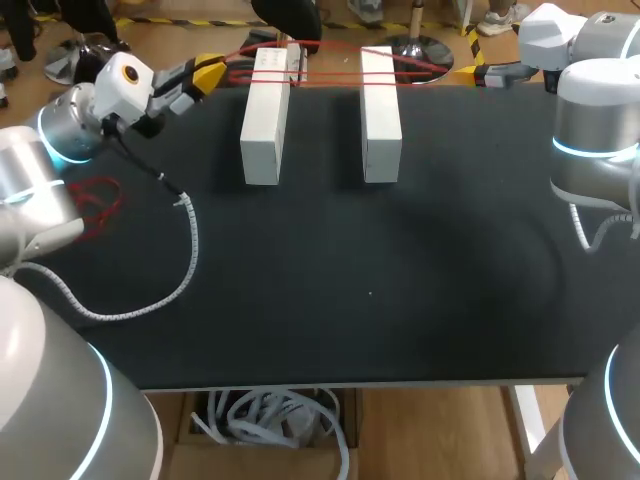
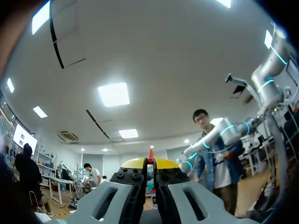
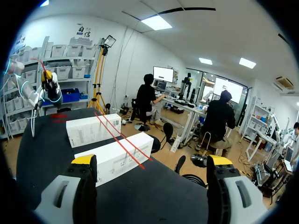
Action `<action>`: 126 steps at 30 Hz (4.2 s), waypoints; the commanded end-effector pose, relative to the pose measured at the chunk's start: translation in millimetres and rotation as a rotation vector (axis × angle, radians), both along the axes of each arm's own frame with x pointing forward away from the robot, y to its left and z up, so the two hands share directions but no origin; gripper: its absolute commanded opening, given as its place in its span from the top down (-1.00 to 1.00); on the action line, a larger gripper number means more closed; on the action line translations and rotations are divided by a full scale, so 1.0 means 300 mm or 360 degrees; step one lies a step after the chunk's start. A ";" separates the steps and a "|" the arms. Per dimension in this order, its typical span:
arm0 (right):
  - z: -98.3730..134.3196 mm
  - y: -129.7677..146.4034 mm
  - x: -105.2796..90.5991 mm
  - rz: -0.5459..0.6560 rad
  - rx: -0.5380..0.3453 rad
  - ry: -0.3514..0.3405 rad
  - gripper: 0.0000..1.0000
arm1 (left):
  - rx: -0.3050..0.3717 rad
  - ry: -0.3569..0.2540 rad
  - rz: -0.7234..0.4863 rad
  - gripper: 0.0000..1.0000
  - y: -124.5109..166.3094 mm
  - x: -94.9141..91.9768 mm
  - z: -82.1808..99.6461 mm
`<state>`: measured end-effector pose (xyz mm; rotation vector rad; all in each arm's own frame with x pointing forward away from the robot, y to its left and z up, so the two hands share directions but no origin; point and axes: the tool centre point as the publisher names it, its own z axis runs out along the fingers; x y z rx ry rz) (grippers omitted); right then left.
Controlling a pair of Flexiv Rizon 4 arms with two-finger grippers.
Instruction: Grab the tape and strap the tape.
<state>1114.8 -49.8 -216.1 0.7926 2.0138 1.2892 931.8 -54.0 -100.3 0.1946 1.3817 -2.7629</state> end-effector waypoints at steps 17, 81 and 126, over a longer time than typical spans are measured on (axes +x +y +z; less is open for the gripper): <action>0.000 0.000 0.000 0.0000 0.0001 -0.0001 -1.00 | -0.0004 -0.0003 -0.0002 1.00 0.000 0.001 -0.004; 0.017 0.298 -0.787 -0.1431 0.1440 0.0110 -1.00 | -0.0004 -0.0003 -0.0002 1.00 0.000 0.001 -0.004; 0.321 0.332 -0.639 -0.1325 0.2786 0.0363 -1.00 | -0.0004 -0.0003 -0.0002 1.00 0.000 0.001 -0.004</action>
